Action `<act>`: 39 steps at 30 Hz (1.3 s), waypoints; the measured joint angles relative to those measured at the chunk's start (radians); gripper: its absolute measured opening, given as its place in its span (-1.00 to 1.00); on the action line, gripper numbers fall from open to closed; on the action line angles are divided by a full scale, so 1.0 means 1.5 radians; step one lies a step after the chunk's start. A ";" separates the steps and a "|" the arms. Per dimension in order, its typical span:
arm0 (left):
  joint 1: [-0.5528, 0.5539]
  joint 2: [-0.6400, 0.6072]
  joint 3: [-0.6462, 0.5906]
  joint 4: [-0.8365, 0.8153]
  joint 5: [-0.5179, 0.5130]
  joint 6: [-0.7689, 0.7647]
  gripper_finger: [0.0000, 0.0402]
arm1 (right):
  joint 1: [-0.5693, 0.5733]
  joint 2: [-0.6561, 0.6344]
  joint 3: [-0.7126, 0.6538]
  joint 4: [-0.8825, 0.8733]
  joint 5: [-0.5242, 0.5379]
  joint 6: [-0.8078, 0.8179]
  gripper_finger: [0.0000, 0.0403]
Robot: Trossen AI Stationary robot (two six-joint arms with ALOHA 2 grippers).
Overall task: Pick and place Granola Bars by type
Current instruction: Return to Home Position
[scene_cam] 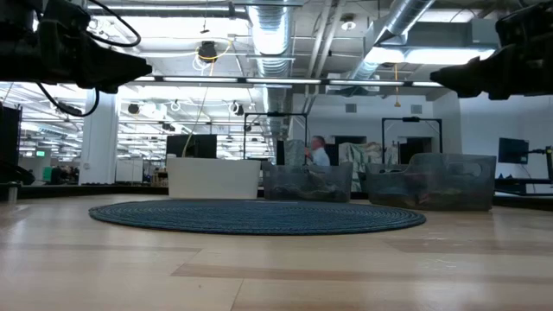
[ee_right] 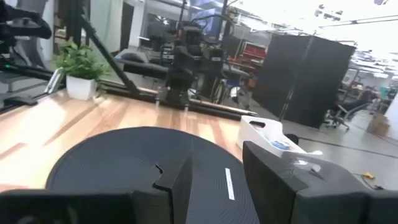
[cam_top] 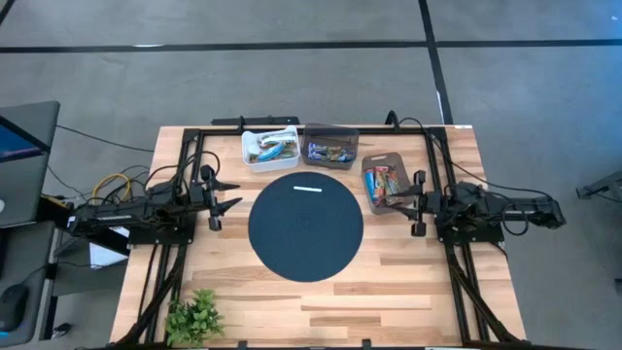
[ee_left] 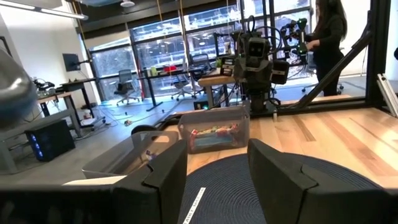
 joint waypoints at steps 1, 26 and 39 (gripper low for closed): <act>0.000 0.000 0.000 0.000 0.000 0.002 -0.18 | -0.001 0.000 0.000 0.000 -0.001 0.000 -0.33; 0.000 0.000 0.001 -0.041 0.012 0.025 -0.18 | 0.001 0.001 0.000 -0.005 -0.027 0.000 -0.33; 0.000 0.001 0.001 -0.041 0.013 0.032 -0.18 | 0.001 0.001 -0.001 -0.005 -0.027 0.000 -0.33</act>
